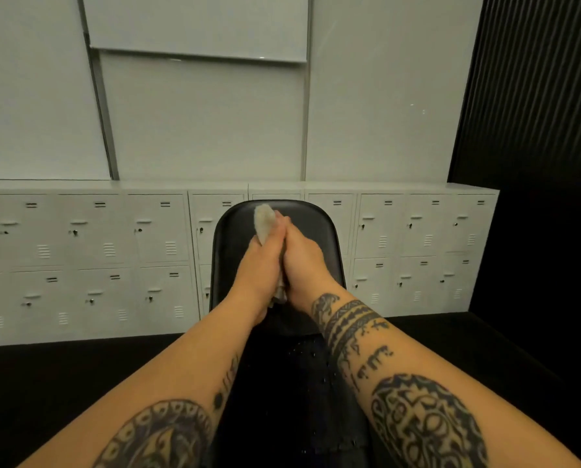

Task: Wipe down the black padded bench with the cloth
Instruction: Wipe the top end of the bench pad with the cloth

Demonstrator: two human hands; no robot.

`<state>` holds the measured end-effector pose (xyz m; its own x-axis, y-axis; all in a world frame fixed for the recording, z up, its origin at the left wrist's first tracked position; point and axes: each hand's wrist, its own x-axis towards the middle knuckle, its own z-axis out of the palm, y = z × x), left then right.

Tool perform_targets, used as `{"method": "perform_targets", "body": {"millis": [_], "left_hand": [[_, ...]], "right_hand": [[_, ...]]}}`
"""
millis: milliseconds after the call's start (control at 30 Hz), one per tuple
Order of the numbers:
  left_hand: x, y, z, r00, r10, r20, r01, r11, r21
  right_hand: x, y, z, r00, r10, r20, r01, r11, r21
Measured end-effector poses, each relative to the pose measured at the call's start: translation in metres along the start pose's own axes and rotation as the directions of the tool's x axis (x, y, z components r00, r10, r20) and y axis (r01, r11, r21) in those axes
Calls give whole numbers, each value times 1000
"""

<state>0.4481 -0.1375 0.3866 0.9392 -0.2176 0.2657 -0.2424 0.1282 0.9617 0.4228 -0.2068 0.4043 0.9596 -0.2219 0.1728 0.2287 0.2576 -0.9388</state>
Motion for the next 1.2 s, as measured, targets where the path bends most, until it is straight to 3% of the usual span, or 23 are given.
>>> {"method": "perform_targets", "body": {"millis": [33,100,200,267,333,367,433,500,567,633,800,967,1200], "left_hand": [[3,2,1,998,-18,-57,15,999,-52],[7,7,-4,964,-17,-267,12,1000,-20],[15,12,-19,864,88,-495,-70,996,56],[17,18,-28,810,227,-540,-154,972,177],[21,18,-35,774,374,-510,-224,916,332],[26,13,-38,772,437,-462,-241,873,423],[33,1,-39,858,414,-304,-139,757,639],[34,-18,-32,968,198,-153,34,502,864],[31,-38,-25,992,105,-73,35,323,946],[29,-53,-22,982,188,-2,-44,239,970],[48,-56,-12,939,326,111,-163,137,977],[83,-44,12,921,331,205,-233,48,971],[112,-24,7,916,368,157,-205,94,974]], "right_hand": [[2,-1,2,998,57,40,-60,995,74],[11,-3,-2,994,49,100,-55,997,58],[21,-7,-23,988,-154,-7,144,940,-309],[33,-3,-44,914,-397,-85,241,698,-674],[43,6,-62,861,-494,-119,133,444,-886],[47,11,-69,865,-474,-163,50,405,-913],[53,22,-79,902,-345,-259,-53,507,-860],[52,34,-87,925,-264,-272,-36,652,-757],[48,45,-91,920,-291,-261,0,669,-743],[43,51,-93,896,-346,-278,17,653,-757],[41,56,-96,880,-372,-296,9,637,-771],[47,58,-96,868,-401,-293,9,602,-798],[50,61,-94,865,-416,-282,-13,543,-840]]}}
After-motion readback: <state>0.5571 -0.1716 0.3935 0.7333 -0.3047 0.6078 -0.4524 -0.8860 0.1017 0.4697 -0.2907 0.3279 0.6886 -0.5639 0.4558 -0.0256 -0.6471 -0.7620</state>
